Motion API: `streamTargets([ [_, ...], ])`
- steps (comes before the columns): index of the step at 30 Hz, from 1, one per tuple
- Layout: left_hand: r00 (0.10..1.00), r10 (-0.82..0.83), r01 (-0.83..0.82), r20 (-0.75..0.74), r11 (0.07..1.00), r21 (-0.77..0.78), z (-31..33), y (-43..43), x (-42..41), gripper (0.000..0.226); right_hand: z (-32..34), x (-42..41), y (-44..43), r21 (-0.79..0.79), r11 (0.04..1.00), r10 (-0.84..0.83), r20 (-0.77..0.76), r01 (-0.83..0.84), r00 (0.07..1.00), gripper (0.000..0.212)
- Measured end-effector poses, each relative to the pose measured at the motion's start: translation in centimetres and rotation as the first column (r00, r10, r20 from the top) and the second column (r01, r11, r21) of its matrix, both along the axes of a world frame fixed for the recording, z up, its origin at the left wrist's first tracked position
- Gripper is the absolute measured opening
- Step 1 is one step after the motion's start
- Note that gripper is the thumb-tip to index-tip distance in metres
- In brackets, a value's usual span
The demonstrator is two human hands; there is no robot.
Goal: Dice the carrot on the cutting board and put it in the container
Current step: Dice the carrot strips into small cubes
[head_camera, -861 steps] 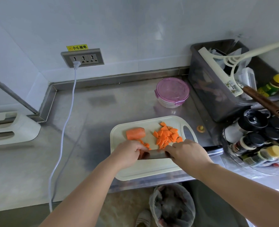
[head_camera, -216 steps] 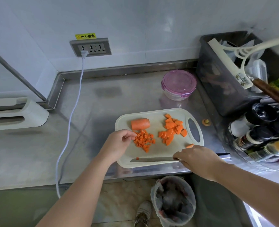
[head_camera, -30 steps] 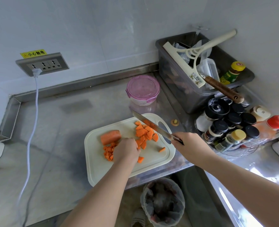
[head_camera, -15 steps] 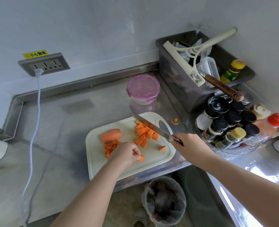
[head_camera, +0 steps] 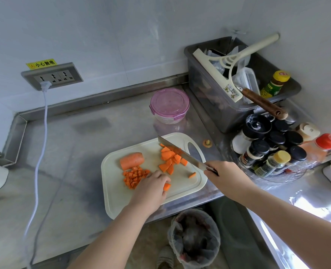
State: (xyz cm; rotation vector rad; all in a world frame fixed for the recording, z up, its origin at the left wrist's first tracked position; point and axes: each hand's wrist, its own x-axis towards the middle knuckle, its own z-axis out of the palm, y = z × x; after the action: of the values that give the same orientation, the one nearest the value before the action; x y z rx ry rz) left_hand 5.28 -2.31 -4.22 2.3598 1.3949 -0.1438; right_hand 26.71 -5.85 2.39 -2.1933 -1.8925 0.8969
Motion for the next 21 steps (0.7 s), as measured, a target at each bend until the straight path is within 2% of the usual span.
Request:
streamTargets([
  [6, 0.997, 0.074, -0.074, 0.012, 0.996, 0.043, -0.1, 0.1, 0.9, 0.024, 0.0, -0.1, 0.0, -0.014, 1.000, 0.007, -0.005, -0.007, 1.000, 0.032],
  [9, 0.981, 0.194, -0.193, -0.006, 0.979, 0.058, -0.1, 0.0, 1.7, 0.026, -0.1, -0.1, 0.0, -0.007, 1.000, -0.004, 0.003, 0.004, 1.000, 0.042],
  [13, 0.940, 0.340, -0.339, -0.003, 0.938, 0.070, -0.1, -0.2, 2.7, 0.029, -0.2, -0.5, 0.1, -0.023, 1.000, 0.000, 0.001, 0.000, 1.000, 0.040],
  [21, 0.869, 0.478, -0.479, 0.129, 0.877, -0.029, -0.6, -0.9, 2.1, 0.028, -1.8, -1.8, -1.4, -0.091, 0.996, -0.011, -0.027, 0.008, 1.000, 0.042],
])
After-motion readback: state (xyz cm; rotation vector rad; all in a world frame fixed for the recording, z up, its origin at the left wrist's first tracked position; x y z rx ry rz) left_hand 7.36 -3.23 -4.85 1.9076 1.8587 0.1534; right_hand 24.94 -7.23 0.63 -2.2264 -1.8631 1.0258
